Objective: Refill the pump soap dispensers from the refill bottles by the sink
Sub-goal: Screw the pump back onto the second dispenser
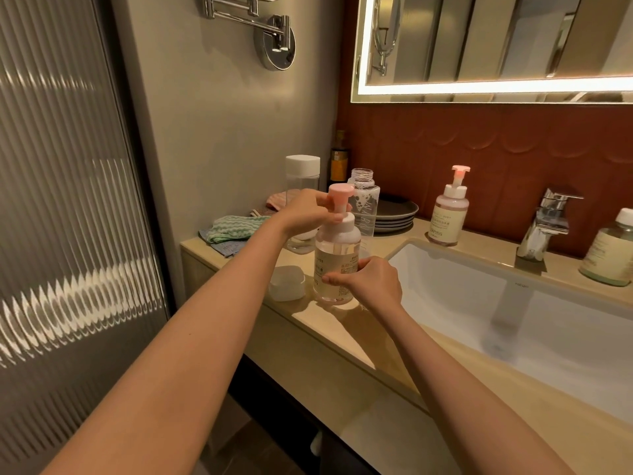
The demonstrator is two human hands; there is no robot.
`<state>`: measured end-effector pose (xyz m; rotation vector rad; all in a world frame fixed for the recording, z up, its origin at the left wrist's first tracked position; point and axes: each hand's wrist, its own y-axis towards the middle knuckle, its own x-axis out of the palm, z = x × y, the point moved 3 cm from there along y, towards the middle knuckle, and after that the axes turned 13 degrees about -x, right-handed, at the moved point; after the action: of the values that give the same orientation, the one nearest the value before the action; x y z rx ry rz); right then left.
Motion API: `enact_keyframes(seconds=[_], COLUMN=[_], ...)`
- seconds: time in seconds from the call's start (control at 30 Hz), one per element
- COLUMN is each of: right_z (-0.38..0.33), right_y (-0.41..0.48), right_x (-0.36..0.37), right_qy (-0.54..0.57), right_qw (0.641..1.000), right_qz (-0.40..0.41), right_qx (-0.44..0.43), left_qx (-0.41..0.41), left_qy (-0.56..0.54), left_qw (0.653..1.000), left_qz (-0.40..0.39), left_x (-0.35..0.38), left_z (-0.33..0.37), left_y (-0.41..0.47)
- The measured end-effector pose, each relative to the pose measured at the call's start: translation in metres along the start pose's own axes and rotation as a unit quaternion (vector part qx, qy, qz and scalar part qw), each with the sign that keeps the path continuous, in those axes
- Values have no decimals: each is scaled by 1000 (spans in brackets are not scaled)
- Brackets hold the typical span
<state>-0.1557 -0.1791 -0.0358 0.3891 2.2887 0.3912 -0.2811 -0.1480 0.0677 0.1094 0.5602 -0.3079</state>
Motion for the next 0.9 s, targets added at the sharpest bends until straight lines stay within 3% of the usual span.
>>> enact_keyframes(seconds=[0.17, 0.37, 0.6, 0.77, 0.9], right_z=[1, 0, 0, 0, 0], right_y=[0, 0, 0, 0, 0], right_x=[0, 1, 0, 0, -1], right_qy=[0, 6, 8, 10, 12], right_qw=[1000, 1000, 1000, 1000, 1000], right_qz=[0, -2, -1, -4, -7], right_qx=[-3, -1, 0, -4, 4], left_qx=[-17, -7, -13, -5, 2], left_qy=[-4, 13, 16, 13, 36], left_qw=[999, 1000, 998, 1000, 999], left_qz=[-31, -12, -65, -13, -27], left_x=[3, 1, 0, 3, -2], left_z=[5, 3, 4, -1, 2], left_y=[-2, 1, 3, 4, 8])
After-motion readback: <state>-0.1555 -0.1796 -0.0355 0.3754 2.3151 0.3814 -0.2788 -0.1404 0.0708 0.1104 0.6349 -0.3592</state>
